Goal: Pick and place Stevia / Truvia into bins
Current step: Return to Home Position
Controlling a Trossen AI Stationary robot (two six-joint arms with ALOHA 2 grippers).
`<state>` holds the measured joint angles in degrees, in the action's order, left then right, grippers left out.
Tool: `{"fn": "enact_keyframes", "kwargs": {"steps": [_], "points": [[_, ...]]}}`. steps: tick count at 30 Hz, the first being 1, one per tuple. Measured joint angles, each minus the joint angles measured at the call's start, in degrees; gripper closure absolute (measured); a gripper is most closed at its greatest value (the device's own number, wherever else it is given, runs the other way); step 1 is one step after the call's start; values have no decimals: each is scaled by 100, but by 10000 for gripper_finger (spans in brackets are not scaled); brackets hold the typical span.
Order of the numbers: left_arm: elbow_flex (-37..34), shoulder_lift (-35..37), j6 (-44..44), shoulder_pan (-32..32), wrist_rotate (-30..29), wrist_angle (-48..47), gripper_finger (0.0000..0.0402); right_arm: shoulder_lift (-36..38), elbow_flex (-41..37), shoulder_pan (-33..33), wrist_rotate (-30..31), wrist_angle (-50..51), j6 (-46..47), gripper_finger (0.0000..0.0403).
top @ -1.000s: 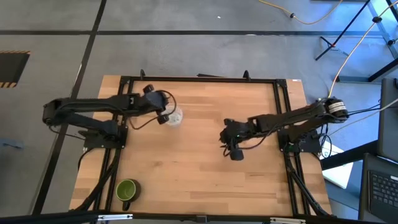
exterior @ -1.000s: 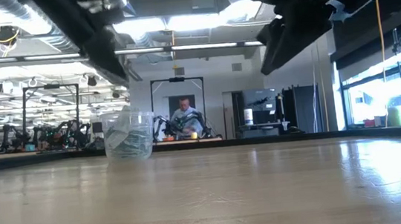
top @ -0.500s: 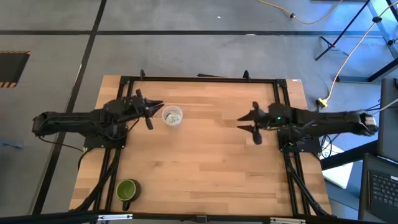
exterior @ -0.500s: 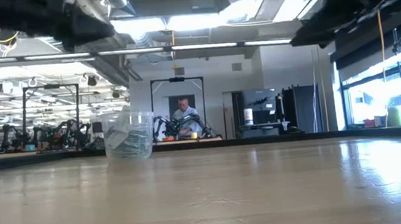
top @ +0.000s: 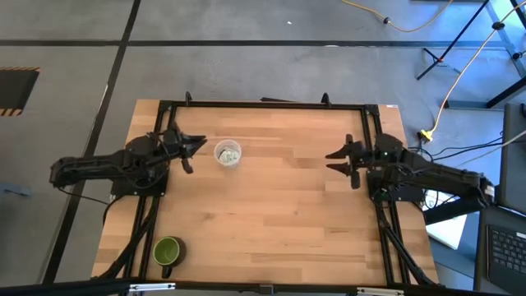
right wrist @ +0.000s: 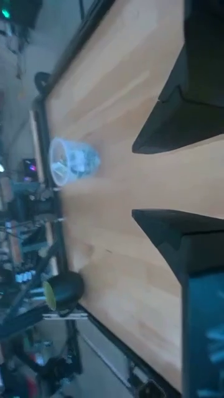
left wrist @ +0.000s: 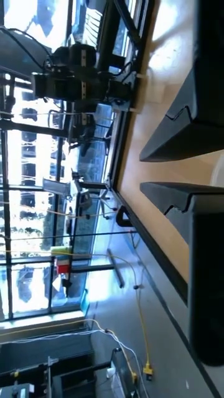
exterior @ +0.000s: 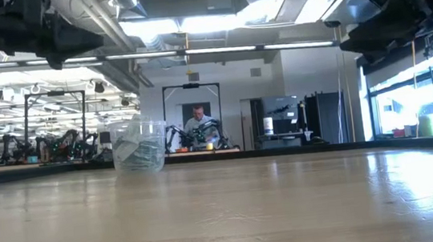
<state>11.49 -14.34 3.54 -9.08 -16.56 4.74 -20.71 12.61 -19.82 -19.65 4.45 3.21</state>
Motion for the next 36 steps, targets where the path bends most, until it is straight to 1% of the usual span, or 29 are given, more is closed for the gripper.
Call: {"fn": "enact_keyframes", "kwargs": {"steps": [5,10,13,20,24,30,33,36], "points": [[0,302,-8,0,-26,-339,343,528,-201,-266,-19,-37,108,244],[0,468,-77,0,-212,-654,343,993,-411,-545,466,-24,235,244],[0,495,-173,0,-345,-734,343,1235,-519,-719,632,-49,242,244],[0,495,-176,0,-338,-745,343,1798,-858,-1047,650,-65,272,244],[0,489,-126,0,-336,-648,343,2043,-979,-1174,649,-85,335,244],[-22,482,-117,0,-318,-548,343,2062,-1002,-1323,650,-162,406,244],[-360,484,-85,0,-223,47,343,2062,-1002,-1355,650,-162,406,244],[-560,483,-87,-2,-190,386,343,2062,-1002,-1372,649,-162,455,244]]}}
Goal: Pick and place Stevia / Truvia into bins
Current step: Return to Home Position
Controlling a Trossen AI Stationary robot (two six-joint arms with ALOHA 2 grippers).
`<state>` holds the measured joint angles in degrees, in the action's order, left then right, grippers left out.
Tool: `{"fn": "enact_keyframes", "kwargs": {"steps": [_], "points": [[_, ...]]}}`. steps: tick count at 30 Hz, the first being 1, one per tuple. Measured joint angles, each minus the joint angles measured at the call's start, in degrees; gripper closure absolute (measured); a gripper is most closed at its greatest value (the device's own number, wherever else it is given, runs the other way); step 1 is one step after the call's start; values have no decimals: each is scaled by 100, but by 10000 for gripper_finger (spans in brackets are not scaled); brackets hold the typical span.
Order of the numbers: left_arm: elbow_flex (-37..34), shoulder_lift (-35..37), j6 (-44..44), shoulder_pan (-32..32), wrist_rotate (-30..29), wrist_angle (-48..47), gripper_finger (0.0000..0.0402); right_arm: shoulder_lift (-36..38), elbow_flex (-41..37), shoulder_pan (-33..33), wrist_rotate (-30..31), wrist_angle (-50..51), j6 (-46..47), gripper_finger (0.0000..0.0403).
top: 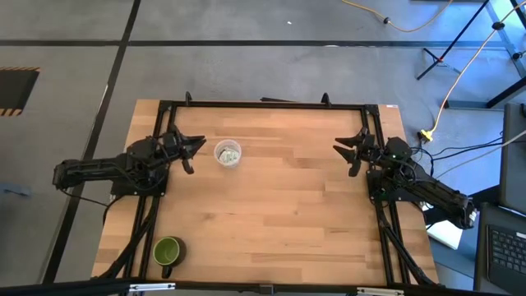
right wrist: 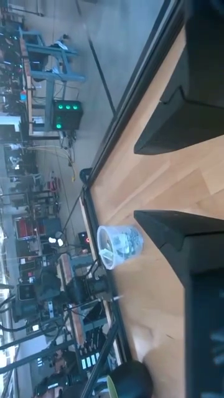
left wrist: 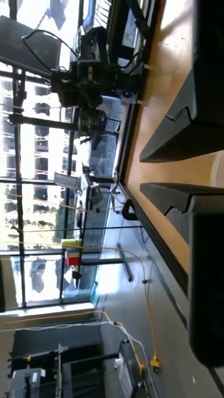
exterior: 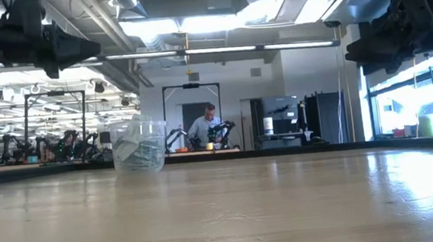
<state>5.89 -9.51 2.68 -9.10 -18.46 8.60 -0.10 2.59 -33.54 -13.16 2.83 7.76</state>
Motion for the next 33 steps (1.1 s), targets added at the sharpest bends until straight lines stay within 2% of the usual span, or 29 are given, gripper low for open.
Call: {"fn": "enact_keyframes", "kwargs": {"steps": [9,33], "points": [[-188,6,2,0,-79,3,343,0,0,0,2,0,99,244],[-188,3,-94,1,-212,-941,343,-20,0,0,216,66,-222,244]]}}
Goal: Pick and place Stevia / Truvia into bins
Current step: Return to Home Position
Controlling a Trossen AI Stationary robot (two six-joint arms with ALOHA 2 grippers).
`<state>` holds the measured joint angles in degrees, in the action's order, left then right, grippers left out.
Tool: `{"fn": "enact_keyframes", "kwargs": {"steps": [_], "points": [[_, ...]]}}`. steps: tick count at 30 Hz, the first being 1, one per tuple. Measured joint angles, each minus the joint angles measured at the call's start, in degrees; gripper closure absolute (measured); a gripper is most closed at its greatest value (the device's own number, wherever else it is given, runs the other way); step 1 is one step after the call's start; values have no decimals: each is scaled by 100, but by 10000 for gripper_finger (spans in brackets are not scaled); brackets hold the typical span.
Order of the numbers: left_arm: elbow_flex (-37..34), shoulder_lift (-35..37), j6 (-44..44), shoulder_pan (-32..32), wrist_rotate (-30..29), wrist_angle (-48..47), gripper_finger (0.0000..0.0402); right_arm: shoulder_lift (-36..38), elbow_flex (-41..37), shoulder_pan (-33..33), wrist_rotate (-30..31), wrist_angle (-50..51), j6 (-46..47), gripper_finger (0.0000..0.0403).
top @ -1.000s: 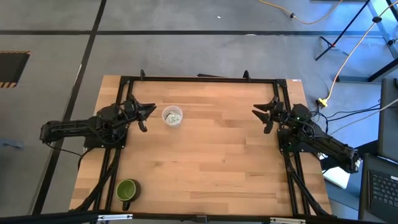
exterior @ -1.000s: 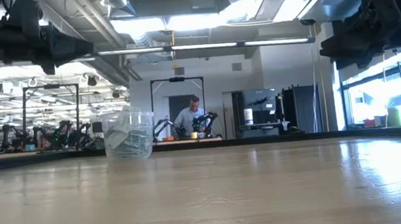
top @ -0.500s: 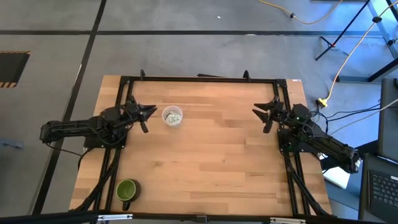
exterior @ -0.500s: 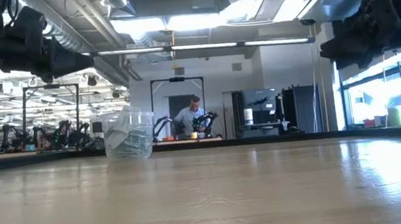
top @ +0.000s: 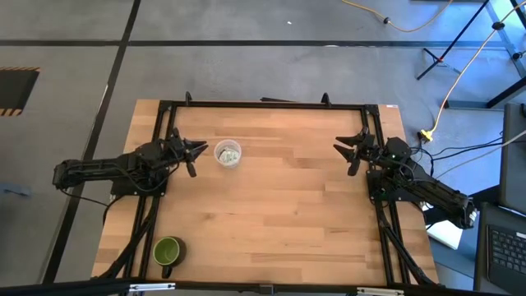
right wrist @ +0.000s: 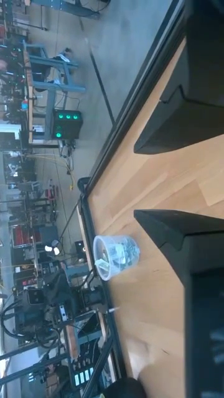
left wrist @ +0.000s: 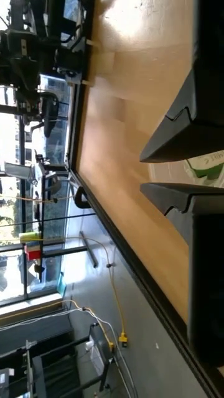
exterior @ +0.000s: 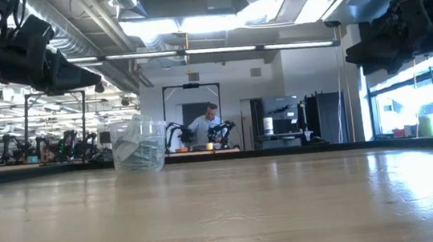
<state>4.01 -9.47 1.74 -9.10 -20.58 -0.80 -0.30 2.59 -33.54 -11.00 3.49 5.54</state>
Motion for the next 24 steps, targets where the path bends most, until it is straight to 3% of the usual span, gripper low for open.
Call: {"fn": "enact_keyframes", "kwargs": {"steps": [18,24], "points": [[-6,-43,501,1,-139,348,343,-2,0,0,-4,-2,9,244],[-356,-73,323,1,-324,1161,343,-2,2,2,-7,-7,2,244]]}}
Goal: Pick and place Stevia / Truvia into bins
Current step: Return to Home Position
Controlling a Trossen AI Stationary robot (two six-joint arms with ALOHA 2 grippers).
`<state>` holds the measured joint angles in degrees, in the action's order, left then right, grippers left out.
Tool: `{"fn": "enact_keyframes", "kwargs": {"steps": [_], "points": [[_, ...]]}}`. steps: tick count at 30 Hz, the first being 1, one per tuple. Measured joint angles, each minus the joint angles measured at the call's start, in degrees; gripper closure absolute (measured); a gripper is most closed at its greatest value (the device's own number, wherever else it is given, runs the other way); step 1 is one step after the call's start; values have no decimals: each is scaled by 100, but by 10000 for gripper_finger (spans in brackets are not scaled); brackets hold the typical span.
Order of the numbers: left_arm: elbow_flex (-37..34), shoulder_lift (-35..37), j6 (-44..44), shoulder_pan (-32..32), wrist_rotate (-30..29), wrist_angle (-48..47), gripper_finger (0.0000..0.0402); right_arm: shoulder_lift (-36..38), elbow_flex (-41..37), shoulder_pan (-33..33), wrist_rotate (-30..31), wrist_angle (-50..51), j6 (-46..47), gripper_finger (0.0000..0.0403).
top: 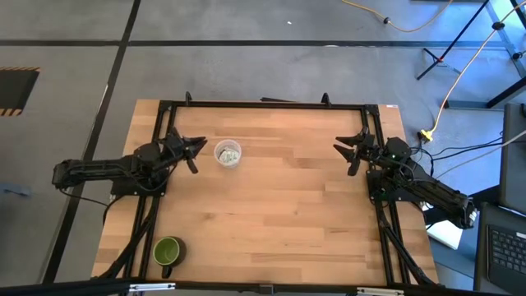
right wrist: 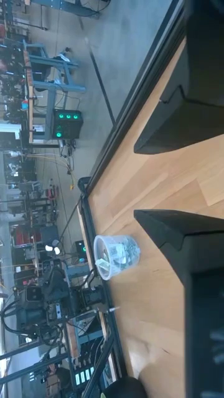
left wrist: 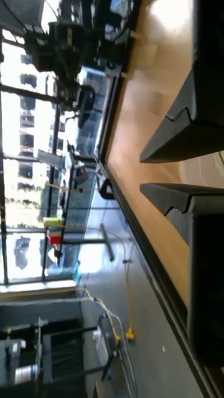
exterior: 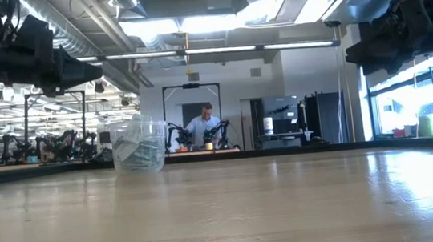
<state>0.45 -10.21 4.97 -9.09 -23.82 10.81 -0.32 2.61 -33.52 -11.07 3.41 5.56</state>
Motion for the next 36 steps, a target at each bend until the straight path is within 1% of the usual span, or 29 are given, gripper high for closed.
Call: {"fn": "enact_keyframes", "kwargs": {"steps": [5,10,13,14,15,18,21,23,27,36], "points": [[0,-1,-220,1,-446,-116,343,2,0,1,0,1,-2,244],[0,-3,-323,1,-1251,-674,343,2,0,1,0,2,-2,244],[0,-42,-364,-2,-1370,-667,343,2,0,1,0,1,-2,244],[0,-46,-293,1,-1339,-666,343,2,0,1,-1,3,-2,244],[0,-63,-82,8,-1174,-663,343,2,0,1,0,3,-2,244],[0,-67,444,42,-378,-662,343,2,0,1,0,3,-2,244],[0,-67,515,38,125,-664,343,2,0,1,0,3,-2,244],[0,-67,442,38,346,-671,343,2,0,0,0,3,-2,244],[0,-67,435,38,497,-673,343,2,0,1,-2,5,-2,244],[0,-67,435,38,499,-673,344,2,0,1,-2,3,-2,244]]}}
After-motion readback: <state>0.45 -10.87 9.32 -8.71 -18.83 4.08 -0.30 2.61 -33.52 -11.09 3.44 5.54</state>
